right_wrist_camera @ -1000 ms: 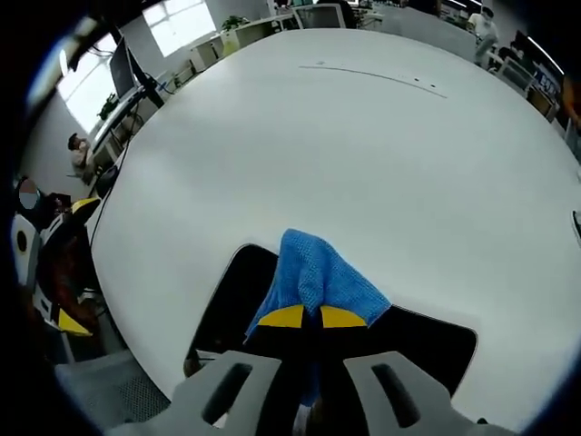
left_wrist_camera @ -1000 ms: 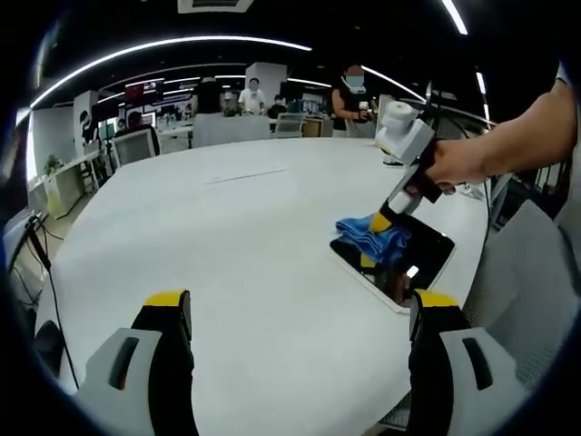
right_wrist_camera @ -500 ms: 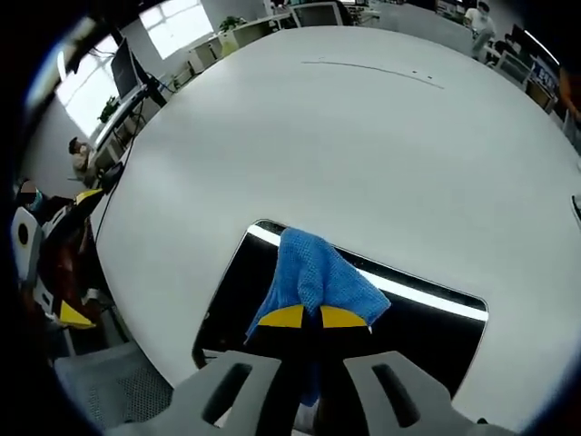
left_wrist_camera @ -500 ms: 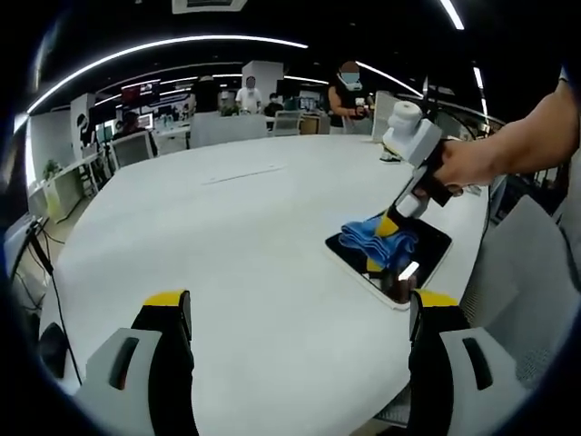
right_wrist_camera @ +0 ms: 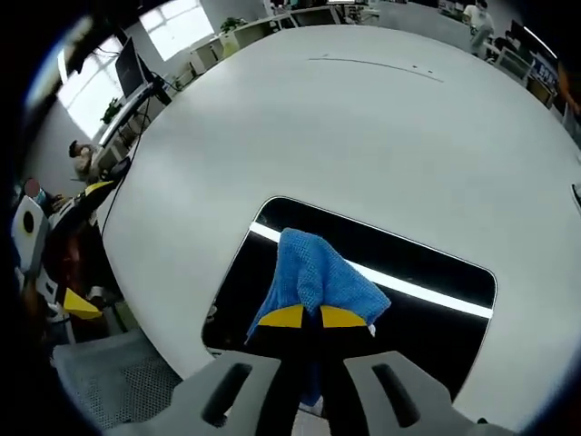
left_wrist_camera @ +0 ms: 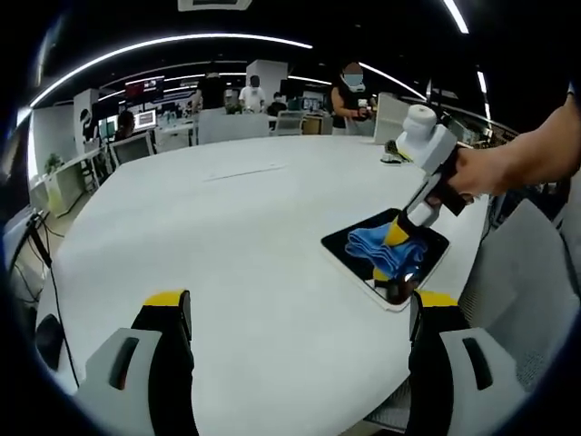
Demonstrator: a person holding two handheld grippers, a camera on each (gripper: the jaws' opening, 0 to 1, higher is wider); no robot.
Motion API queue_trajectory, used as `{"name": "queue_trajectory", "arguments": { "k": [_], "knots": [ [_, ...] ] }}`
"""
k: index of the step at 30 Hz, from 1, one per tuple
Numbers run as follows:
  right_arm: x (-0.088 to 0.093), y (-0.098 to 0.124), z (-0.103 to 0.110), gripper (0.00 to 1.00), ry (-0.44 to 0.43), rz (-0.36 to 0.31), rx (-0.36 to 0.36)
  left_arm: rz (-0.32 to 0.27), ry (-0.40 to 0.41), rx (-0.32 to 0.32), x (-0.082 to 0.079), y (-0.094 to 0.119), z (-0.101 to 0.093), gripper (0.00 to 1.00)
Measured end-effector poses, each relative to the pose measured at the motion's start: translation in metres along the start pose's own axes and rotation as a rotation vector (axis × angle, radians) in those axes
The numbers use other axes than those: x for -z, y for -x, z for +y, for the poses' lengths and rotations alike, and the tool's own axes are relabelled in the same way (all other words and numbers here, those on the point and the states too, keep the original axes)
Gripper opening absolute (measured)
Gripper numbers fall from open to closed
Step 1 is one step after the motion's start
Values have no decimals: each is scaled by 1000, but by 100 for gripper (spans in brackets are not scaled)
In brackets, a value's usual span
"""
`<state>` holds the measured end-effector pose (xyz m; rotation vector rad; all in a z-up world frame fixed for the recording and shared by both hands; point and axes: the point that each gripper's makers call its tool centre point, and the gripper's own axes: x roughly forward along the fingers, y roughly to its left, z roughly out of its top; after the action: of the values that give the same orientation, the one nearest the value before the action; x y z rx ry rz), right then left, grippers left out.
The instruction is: Wipe the mirror surface with the cleaning cloth until all visible marks leave the cleaned area.
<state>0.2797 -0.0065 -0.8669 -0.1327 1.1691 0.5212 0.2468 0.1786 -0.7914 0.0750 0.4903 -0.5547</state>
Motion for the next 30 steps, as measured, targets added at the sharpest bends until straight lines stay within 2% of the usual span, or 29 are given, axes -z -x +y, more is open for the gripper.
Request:
{"name": "queue_trajectory", "arguments": {
  "k": [4, 12, 30],
  "knots": [
    [6, 2, 4, 0, 12, -3, -4, 4, -3, 0, 1, -2, 0, 99],
    [23, 8, 13, 0, -23, 4, -40, -2, 3, 3, 0, -7, 0, 99],
    [45, 16, 28, 0, -68, -2, -94, 8, 4, 18, 3, -14, -7, 99]
  ]
}}
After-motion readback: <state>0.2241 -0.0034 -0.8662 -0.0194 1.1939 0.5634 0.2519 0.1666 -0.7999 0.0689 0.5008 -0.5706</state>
